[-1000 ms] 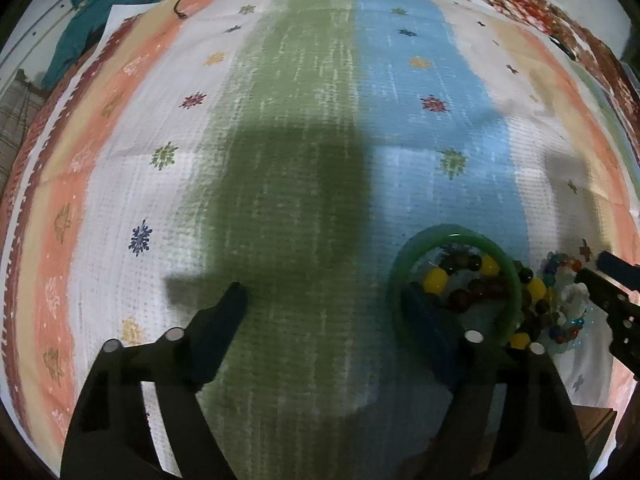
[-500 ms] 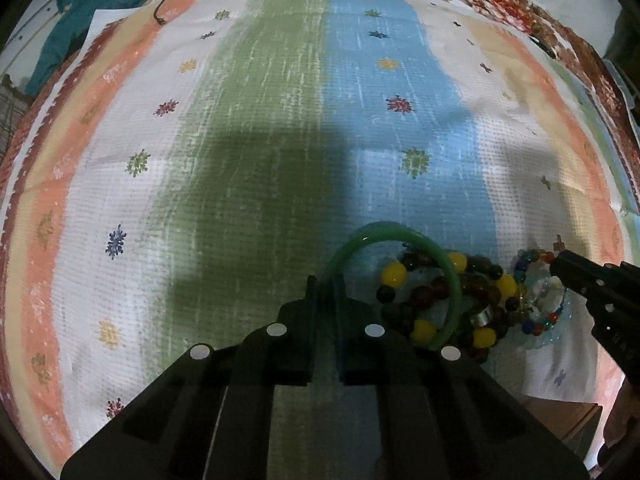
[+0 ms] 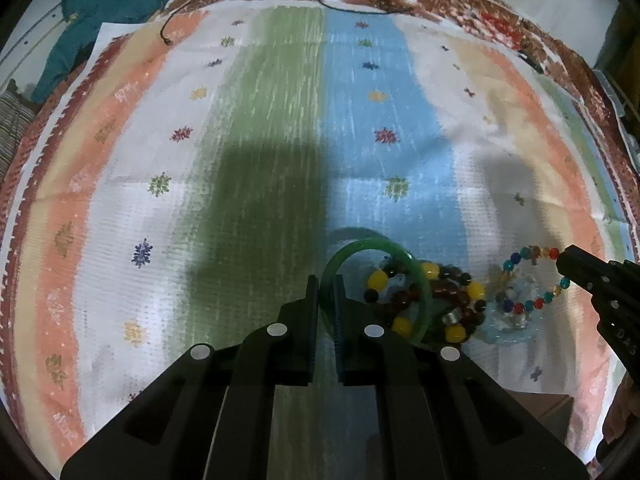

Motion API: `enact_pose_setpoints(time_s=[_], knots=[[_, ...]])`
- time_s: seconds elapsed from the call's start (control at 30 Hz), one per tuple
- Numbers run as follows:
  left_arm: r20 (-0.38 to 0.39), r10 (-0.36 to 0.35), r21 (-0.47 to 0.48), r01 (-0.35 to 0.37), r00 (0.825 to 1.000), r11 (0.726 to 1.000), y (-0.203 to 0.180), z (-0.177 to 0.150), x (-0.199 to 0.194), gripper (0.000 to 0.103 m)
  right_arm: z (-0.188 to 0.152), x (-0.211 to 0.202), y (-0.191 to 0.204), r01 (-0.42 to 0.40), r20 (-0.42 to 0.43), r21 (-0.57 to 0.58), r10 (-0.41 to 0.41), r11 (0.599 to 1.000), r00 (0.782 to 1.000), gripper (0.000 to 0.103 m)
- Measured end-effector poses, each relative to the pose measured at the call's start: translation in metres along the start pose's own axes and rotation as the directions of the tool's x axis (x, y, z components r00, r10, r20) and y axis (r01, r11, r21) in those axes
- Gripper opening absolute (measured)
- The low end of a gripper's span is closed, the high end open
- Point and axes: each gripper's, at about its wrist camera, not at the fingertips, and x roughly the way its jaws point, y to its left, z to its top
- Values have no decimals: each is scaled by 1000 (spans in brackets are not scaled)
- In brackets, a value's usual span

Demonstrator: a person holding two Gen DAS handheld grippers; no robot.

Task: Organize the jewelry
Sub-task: 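Lift the green bangle with the left gripper and carry it over the silver tin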

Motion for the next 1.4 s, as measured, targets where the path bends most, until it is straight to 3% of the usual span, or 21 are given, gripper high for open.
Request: enact_pose_setpoints(time_s=[0.77,1.4], knots=[[85,-40,1,41,996,999,-9,-10,-59,7,-18,-51,-7,29,72,28,-31,999,997,10],[125,-64,23,61,990,998,-25,-26,-93,7,-37,-85,13,30,113,2,-30,1000,993,10]])
